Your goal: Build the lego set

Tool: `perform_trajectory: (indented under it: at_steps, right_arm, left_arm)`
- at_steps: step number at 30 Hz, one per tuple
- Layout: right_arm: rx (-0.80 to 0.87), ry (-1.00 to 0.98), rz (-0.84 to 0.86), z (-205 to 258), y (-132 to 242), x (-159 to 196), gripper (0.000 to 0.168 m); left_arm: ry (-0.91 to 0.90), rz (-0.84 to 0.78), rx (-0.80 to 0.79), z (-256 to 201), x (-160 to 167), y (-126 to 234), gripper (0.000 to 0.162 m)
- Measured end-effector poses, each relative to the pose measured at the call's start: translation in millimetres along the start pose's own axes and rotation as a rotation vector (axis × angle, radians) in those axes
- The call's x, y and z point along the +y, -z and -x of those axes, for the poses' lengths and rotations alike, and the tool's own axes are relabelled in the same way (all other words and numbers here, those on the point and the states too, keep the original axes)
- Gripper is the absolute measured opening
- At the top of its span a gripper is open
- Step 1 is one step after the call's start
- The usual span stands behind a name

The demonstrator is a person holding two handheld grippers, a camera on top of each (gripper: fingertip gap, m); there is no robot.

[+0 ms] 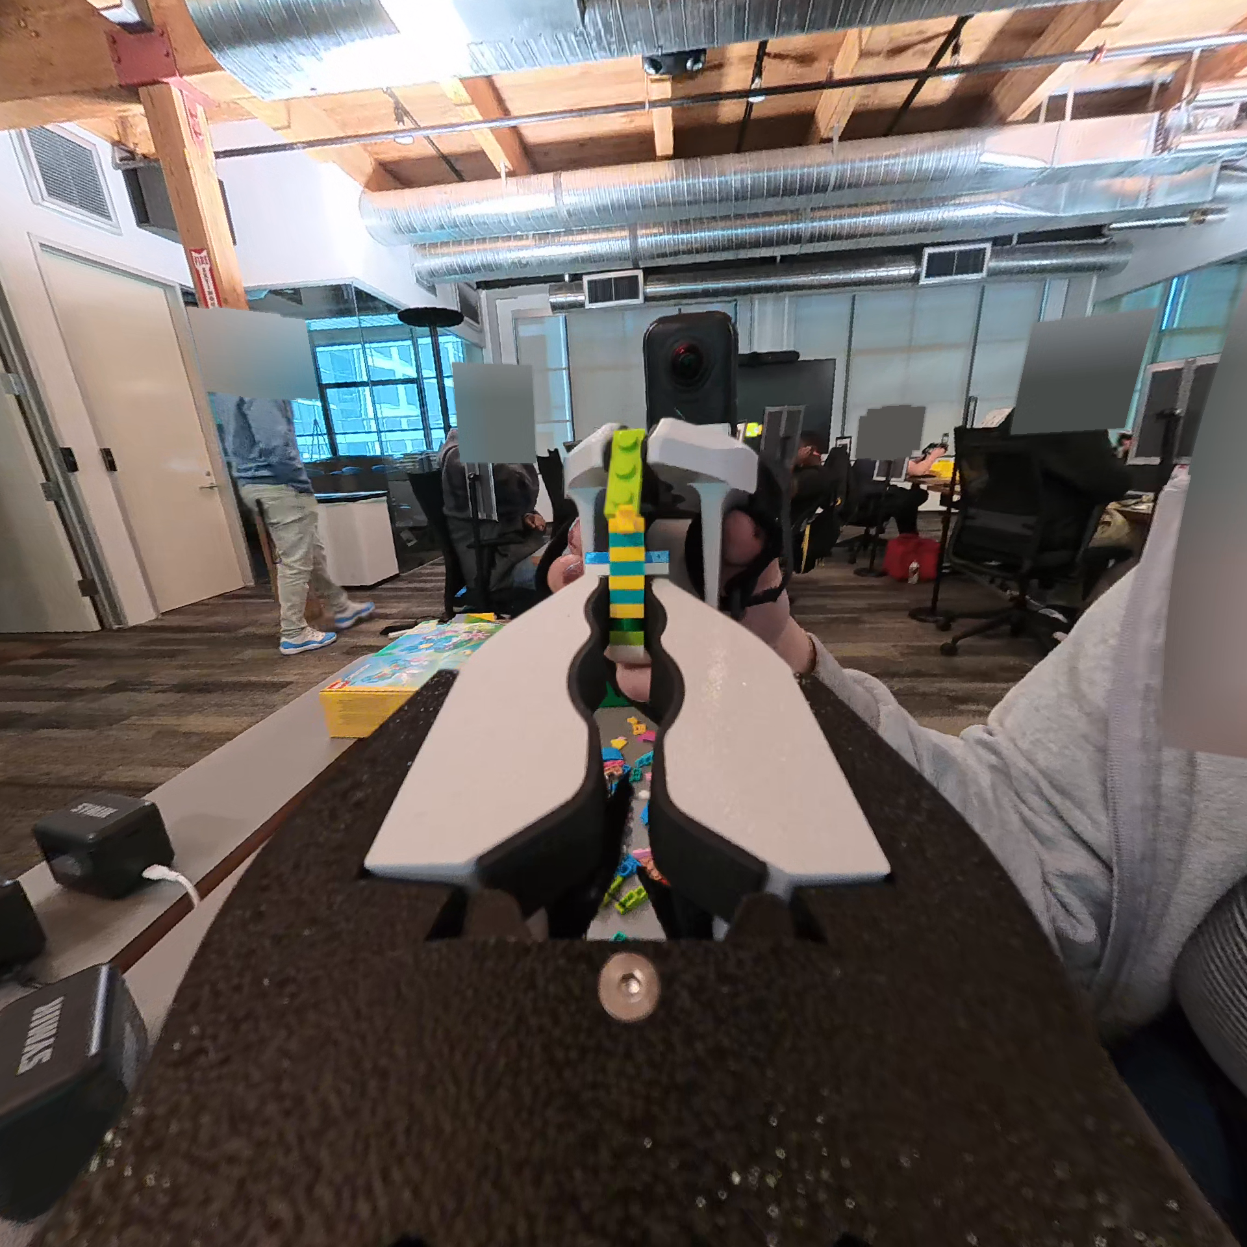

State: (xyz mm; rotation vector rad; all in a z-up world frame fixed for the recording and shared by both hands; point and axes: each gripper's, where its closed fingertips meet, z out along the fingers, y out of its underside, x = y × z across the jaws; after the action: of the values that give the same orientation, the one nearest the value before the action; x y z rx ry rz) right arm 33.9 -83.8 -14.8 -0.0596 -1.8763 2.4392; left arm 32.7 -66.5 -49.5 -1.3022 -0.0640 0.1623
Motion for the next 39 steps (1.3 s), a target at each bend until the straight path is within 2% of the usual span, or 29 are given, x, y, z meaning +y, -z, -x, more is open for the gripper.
perform_trajectory:
  at_steps: [16, 30, 39]
  right_arm:
    - [-0.039, 0.057, 0.115, 19.1, 22.9, 3.6, 0.006]
    - [0.025, 0.064, 0.136, 10.2, 21.2, 3.6, 0.006]
    - [0.032, 0.112, 0.179, 11.2, 15.2, 1.1, 0.006]
  left_arm:
    - [0.044, -0.032, 0.135, -23.3, -2.3, -11.0, 0.008]
    - [0.005, -0.023, 0.102, -18.4, -0.3, -10.2, 0.008]
    - [0.046, -0.030, 0.092, -14.7, -5.5, -7.9, 0.008]
